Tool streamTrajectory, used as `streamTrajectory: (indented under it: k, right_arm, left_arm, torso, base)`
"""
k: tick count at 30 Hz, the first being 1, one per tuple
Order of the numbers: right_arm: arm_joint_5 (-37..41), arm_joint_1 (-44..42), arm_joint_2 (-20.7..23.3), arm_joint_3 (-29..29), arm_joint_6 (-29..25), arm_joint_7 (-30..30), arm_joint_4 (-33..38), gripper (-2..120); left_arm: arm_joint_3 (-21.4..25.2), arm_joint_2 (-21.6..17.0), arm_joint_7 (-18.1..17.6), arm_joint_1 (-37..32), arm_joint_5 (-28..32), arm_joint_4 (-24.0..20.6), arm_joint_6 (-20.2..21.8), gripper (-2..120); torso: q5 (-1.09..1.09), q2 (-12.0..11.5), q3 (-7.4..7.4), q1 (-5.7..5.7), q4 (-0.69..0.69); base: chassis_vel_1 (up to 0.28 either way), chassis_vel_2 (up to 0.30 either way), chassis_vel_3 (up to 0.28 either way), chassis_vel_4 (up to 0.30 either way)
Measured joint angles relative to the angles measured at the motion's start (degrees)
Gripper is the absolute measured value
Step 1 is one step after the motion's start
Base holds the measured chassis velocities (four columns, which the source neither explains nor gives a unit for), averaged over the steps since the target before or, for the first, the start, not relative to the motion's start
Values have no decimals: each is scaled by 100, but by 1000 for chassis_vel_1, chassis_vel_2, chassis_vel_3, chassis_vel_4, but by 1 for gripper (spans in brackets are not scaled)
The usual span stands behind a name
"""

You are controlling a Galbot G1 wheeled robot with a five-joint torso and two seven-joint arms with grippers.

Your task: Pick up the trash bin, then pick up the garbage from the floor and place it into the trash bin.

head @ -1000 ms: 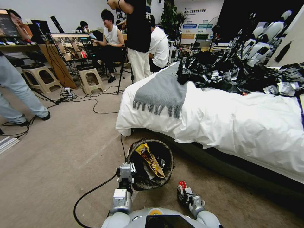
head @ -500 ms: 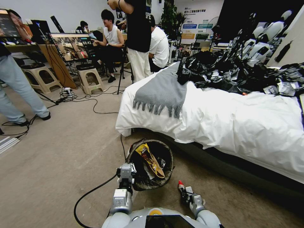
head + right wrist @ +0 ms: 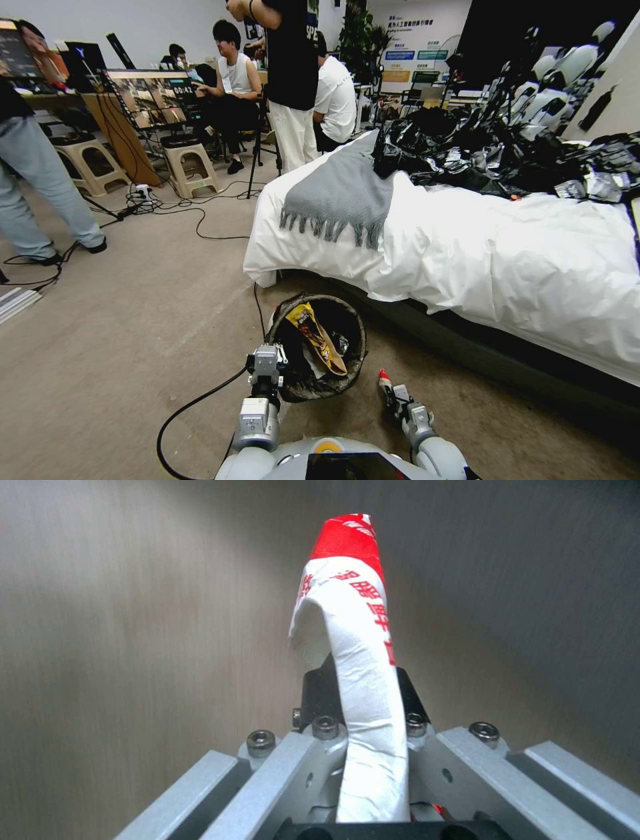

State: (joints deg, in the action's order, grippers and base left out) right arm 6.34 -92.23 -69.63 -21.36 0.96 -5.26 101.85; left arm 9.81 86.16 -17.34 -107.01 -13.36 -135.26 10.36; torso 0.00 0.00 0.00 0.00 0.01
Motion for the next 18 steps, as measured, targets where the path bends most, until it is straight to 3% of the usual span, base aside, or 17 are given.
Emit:
streamTrajectory:
  k: [4,5,8,12,18]
  right_arm:
    - [-37,70,-58,-196,-798,174,1090,0]
    - [-37,70,-58,-196,-798,174,1090,0]
    - [38,258,-96,-254,-1378,643,1873,0]
    - [242,341,-75,-236,-1813,1347,2520,0]
    - [471,212,45,-79,-2220,2050,2952,0]
  left_arm:
    - [1,-3,2,-3,6,27,0,1]
    - [1,-3,2,-3,6,27,0,1]
    - [-7,-10,3,2,5,43,1,1]
    - [-19,-24,7,3,4,65,3,1]
    - [-41,-29,10,6,49,84,29,1]
  torso:
    - [-1,0,0,0,-1]
    - [-1,0,0,0,-1]
    - [-1,0,0,0,1]
    - [0,0,0,0,0]
    - [0,0,0,0,-1]
  base:
    - [0,0,0,0]
    - [0,0,0,0]
    - [0,0,0,0]
    - [0,0,0,0]
    - [0,0,0,0]
